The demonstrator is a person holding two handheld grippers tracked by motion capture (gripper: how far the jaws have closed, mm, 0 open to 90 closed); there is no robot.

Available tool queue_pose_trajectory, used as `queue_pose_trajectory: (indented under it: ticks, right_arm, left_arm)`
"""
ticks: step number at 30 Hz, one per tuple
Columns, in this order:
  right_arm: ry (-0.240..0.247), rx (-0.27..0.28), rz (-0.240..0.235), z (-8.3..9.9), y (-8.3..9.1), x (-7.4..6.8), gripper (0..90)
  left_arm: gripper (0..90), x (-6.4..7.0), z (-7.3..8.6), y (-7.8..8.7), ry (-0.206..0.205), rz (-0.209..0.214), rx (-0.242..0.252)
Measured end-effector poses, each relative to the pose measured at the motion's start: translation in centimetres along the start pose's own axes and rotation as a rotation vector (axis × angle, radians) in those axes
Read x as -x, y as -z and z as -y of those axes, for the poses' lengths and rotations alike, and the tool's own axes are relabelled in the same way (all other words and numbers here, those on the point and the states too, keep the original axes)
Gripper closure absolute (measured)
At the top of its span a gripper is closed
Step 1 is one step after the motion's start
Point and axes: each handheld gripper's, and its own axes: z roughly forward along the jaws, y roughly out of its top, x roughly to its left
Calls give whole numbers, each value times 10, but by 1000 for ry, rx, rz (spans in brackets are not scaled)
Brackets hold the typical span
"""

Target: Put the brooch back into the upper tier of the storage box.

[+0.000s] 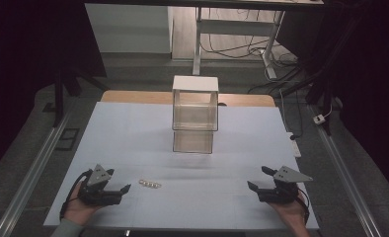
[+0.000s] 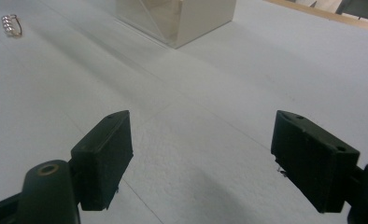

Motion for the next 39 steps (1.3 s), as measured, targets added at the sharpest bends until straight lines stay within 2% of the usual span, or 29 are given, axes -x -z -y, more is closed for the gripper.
queue_pose_trajectory:
  ticks: [2, 4, 5, 10, 14, 18, 19, 20, 24, 26, 39]
  right_arm:
    - [2, -5, -4, 0, 0, 0, 202]
    - [-1, -8, -8, 0, 0, 0, 202]
    - [-2, -6, -8, 0, 0, 0, 202]
    - [0, 6, -10, -2, -1, -1, 204]
    - [3, -3, -12, -2, -2, 0, 204]
    - [3, -9, -13, -2, -3, -1, 206]
    - [4, -9, -14, -2, -3, -1, 207]
    - [3, -8, -15, -2, -4, -1, 208]
    - [1, -8, -20, -1, -4, -1, 208]
    - [1, -10, -20, -1, -4, -1, 208]
    - [0, -13, -31, -1, -6, -1, 209]
  left_arm:
    - [198, 2, -7, 2, -28, 4, -10]
    - [212, 2, -10, 3, -33, 11, -12]
    - [218, 1, -17, 4, -44, 22, -16]
    - [225, 0, -29, 7, -52, 45, -10]
    - [224, 0, -38, 5, -72, 65, -26]
    - [225, 1, -48, -1, -102, 79, -44]
    - [227, 1, -54, -4, -125, 90, -58]
    - [230, 1, -54, -4, -125, 90, -58]
    - [231, 4, -67, -11, -181, 113, -103]
    - [231, 5, -71, -14, -195, 116, -118]
    - [249, 5, -88, -36, -246, 188, -198]
